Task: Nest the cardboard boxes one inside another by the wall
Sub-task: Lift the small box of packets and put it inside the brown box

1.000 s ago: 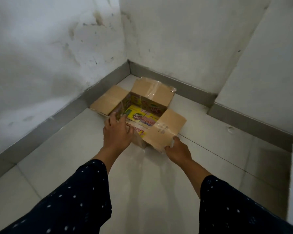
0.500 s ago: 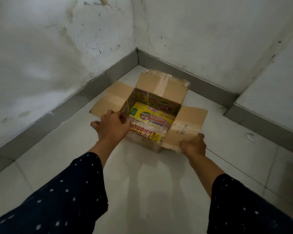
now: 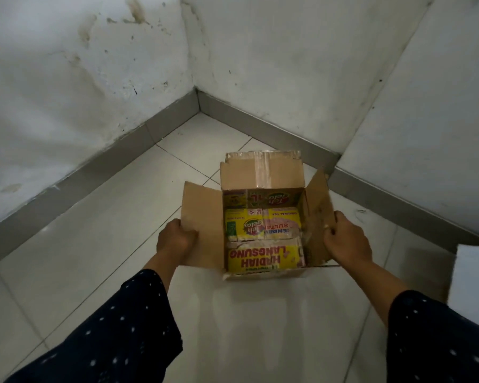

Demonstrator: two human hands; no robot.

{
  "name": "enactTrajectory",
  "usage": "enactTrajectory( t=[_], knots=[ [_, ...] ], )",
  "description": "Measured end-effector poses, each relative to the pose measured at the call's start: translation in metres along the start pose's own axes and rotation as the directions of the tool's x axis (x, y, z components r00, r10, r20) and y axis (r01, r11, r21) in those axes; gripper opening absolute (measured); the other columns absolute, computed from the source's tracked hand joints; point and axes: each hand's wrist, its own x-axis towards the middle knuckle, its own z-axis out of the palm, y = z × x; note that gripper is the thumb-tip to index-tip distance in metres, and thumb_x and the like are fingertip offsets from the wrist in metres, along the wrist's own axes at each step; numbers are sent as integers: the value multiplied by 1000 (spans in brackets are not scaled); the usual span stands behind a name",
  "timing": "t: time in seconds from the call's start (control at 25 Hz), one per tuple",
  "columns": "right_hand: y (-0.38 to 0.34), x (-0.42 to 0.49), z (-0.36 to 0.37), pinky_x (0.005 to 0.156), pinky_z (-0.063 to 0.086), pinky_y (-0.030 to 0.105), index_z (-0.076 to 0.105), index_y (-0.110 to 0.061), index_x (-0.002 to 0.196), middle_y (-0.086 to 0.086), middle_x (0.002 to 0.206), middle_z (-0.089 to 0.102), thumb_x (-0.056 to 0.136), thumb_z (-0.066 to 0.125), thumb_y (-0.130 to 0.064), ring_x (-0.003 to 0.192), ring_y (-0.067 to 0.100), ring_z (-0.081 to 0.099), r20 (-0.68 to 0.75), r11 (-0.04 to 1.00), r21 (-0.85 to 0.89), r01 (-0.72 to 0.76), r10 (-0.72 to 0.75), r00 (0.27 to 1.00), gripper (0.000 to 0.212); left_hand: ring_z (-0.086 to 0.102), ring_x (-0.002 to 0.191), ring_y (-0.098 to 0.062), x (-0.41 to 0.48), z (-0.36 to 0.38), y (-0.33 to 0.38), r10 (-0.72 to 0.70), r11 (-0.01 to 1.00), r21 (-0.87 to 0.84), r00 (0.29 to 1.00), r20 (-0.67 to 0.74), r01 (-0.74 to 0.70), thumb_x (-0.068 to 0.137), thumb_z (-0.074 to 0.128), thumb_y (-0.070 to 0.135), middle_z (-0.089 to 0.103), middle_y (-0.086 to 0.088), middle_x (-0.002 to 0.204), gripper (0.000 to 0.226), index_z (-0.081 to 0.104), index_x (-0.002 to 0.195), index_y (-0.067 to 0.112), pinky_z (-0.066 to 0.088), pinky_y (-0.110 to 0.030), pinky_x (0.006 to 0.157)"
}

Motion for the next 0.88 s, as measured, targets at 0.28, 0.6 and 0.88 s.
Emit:
enactTrajectory(
  t=[0.28, 0.6, 0.88],
  knots=[
    [-8, -42, -55, 67, 41, 33, 54, -10, 115, 20, 106, 66, 97, 42, -24, 94, 41, 62, -116, 997, 69, 29, -21, 993, 26, 60, 88, -39, -66, -27, 77, 320, 947, 51, 940, -122, -316, 96, 39, 22, 63, -20, 106, 20, 49, 109, 10, 52, -45, 73],
    [42, -108, -211, 69, 45, 35, 55, -7, 117, 20, 104, 66, 97, 42, -21, 93, 40, 62, -386, 986, 144, 79, -17, 922, 28, 54, 70, -27, -200, -54, 179, 617, 777, 64, 735, -282, -627, 94, 41, 27, 58, -8, 84, 14, 49, 96, 15, 36, -32, 56],
    [143, -207, -345, 67, 40, 32, 56, -11, 113, 14, 100, 65, 97, 44, -24, 78, 29, 56, -614, 994, 111, 16, 55, 788, 24, 54, 65, -24, -354, -26, 250, 754, 602, -38, 584, -301, -797, 92, 40, 25, 53, 1, 70, 8, 45, 93, 19, 36, -31, 54]
  ],
)
